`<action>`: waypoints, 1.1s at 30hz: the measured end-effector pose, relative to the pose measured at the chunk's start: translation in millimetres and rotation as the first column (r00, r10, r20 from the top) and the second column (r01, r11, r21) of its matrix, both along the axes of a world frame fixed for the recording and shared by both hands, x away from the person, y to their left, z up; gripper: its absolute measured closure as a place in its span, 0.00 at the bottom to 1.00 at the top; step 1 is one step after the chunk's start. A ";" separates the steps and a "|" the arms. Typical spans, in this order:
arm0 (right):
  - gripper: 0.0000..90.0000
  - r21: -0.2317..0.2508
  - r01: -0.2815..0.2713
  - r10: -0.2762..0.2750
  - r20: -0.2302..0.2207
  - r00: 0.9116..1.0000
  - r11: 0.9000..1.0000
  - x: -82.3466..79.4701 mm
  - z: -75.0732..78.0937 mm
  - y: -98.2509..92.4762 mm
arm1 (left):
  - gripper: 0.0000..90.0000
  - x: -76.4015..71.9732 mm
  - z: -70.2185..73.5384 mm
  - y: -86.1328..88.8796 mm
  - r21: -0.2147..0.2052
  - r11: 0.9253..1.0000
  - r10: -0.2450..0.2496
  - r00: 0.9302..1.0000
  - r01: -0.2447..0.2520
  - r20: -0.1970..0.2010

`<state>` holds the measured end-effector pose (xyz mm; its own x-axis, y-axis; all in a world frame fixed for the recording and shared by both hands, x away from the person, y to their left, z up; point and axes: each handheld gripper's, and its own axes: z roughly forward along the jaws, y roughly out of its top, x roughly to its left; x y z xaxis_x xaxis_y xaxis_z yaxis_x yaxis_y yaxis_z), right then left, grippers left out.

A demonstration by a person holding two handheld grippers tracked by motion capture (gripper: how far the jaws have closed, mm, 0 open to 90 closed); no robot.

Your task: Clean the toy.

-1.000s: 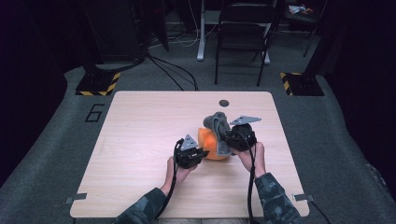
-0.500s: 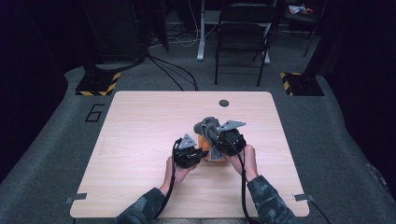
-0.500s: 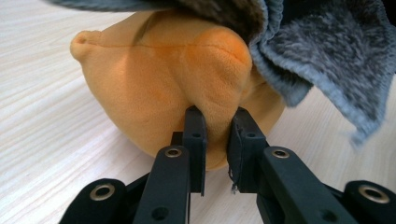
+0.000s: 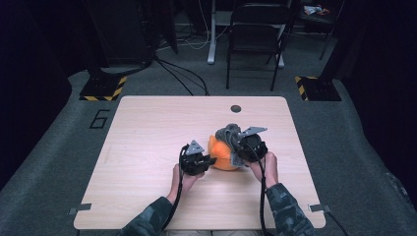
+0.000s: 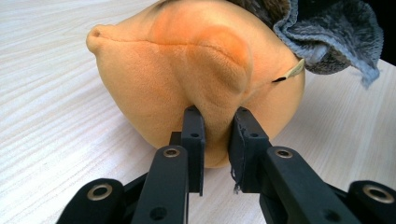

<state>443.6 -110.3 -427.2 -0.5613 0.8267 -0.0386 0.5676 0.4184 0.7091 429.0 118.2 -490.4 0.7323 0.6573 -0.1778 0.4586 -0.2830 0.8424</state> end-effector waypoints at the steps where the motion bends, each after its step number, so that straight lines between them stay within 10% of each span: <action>1: 0.84 0.003 0.006 -0.006 -0.003 1.000 1.000 1.6 -1.3 -2.4 | 0.86 0.3 -0.2 0.4 0.003 1.000 -0.001 1.000 0.001 0.001; 7: 0.84 0.003 0.059 -0.059 -0.057 0.997 0.998 12.1 -16.2 -20.2 | 0.85 1.7 -1.5 2.7 0.003 1.000 -0.004 1.000 0.004 -0.008; 19: 0.84 -0.031 0.124 -0.128 -0.239 0.963 0.992 32.1 -60.4 -50.5 | 0.84 5.8 -5.8 10.4 -0.025 1.000 0.006 1.000 -0.006 -0.012; 25: 0.85 -0.034 0.136 -0.139 -0.150 0.979 0.990 26.2 -35.3 -51.5 | 0.84 5.3 -5.4 9.5 -0.017 1.000 0.001 1.000 -0.001 -0.002; 33: 0.85 0.177 -0.030 0.024 0.035 0.999 0.984 -6.2 31.4 -14.8 | 0.84 1.6 -3.4 5.1 -0.018 1.000 -0.006 1.000 0.006 0.020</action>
<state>437.3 -125.0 -395.8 -0.5843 0.8067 0.0887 0.5330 0.2990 0.7915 430.5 123.3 -493.8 0.7398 0.6496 -0.1750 0.4399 -0.2702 0.8564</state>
